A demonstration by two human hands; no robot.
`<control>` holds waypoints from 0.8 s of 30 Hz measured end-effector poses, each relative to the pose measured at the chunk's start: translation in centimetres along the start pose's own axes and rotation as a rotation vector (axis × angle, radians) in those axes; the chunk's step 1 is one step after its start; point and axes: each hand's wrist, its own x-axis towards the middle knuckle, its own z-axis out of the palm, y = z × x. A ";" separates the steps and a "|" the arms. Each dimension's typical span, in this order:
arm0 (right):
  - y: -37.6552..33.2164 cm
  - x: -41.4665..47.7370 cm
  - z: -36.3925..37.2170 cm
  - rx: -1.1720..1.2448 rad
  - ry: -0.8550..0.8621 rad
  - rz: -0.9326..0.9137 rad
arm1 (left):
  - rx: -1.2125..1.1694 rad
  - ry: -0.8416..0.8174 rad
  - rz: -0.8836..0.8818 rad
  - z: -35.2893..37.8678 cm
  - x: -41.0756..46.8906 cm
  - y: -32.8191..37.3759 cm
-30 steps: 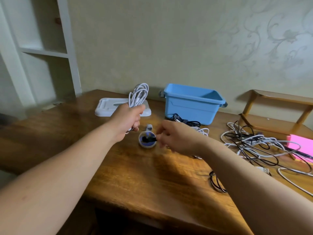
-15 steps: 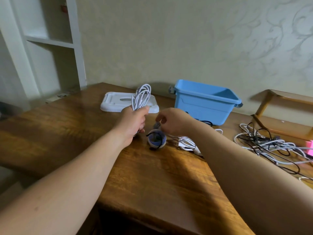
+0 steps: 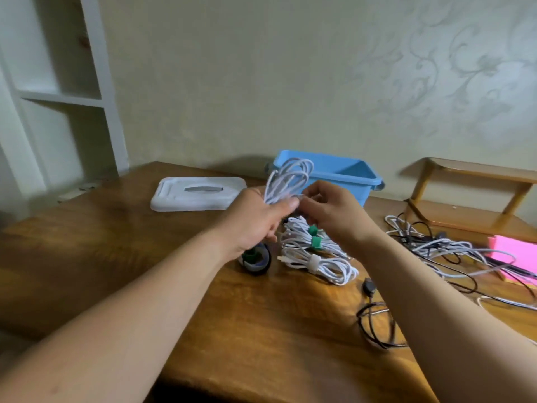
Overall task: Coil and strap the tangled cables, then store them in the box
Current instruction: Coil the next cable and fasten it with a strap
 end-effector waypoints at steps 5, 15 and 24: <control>0.9 -3.0 -3.1 0.491 0.006 0.109 | -0.065 -0.003 0.017 5.2 -0.1 0.6; 3.5 -3.7 -6.0 1.016 0.104 0.251 | -0.048 -0.169 0.020 9.2 0.4 0.7; 2.9 -4.7 -5.8 0.376 0.153 0.047 | -0.151 -0.099 0.075 10.1 -0.3 0.6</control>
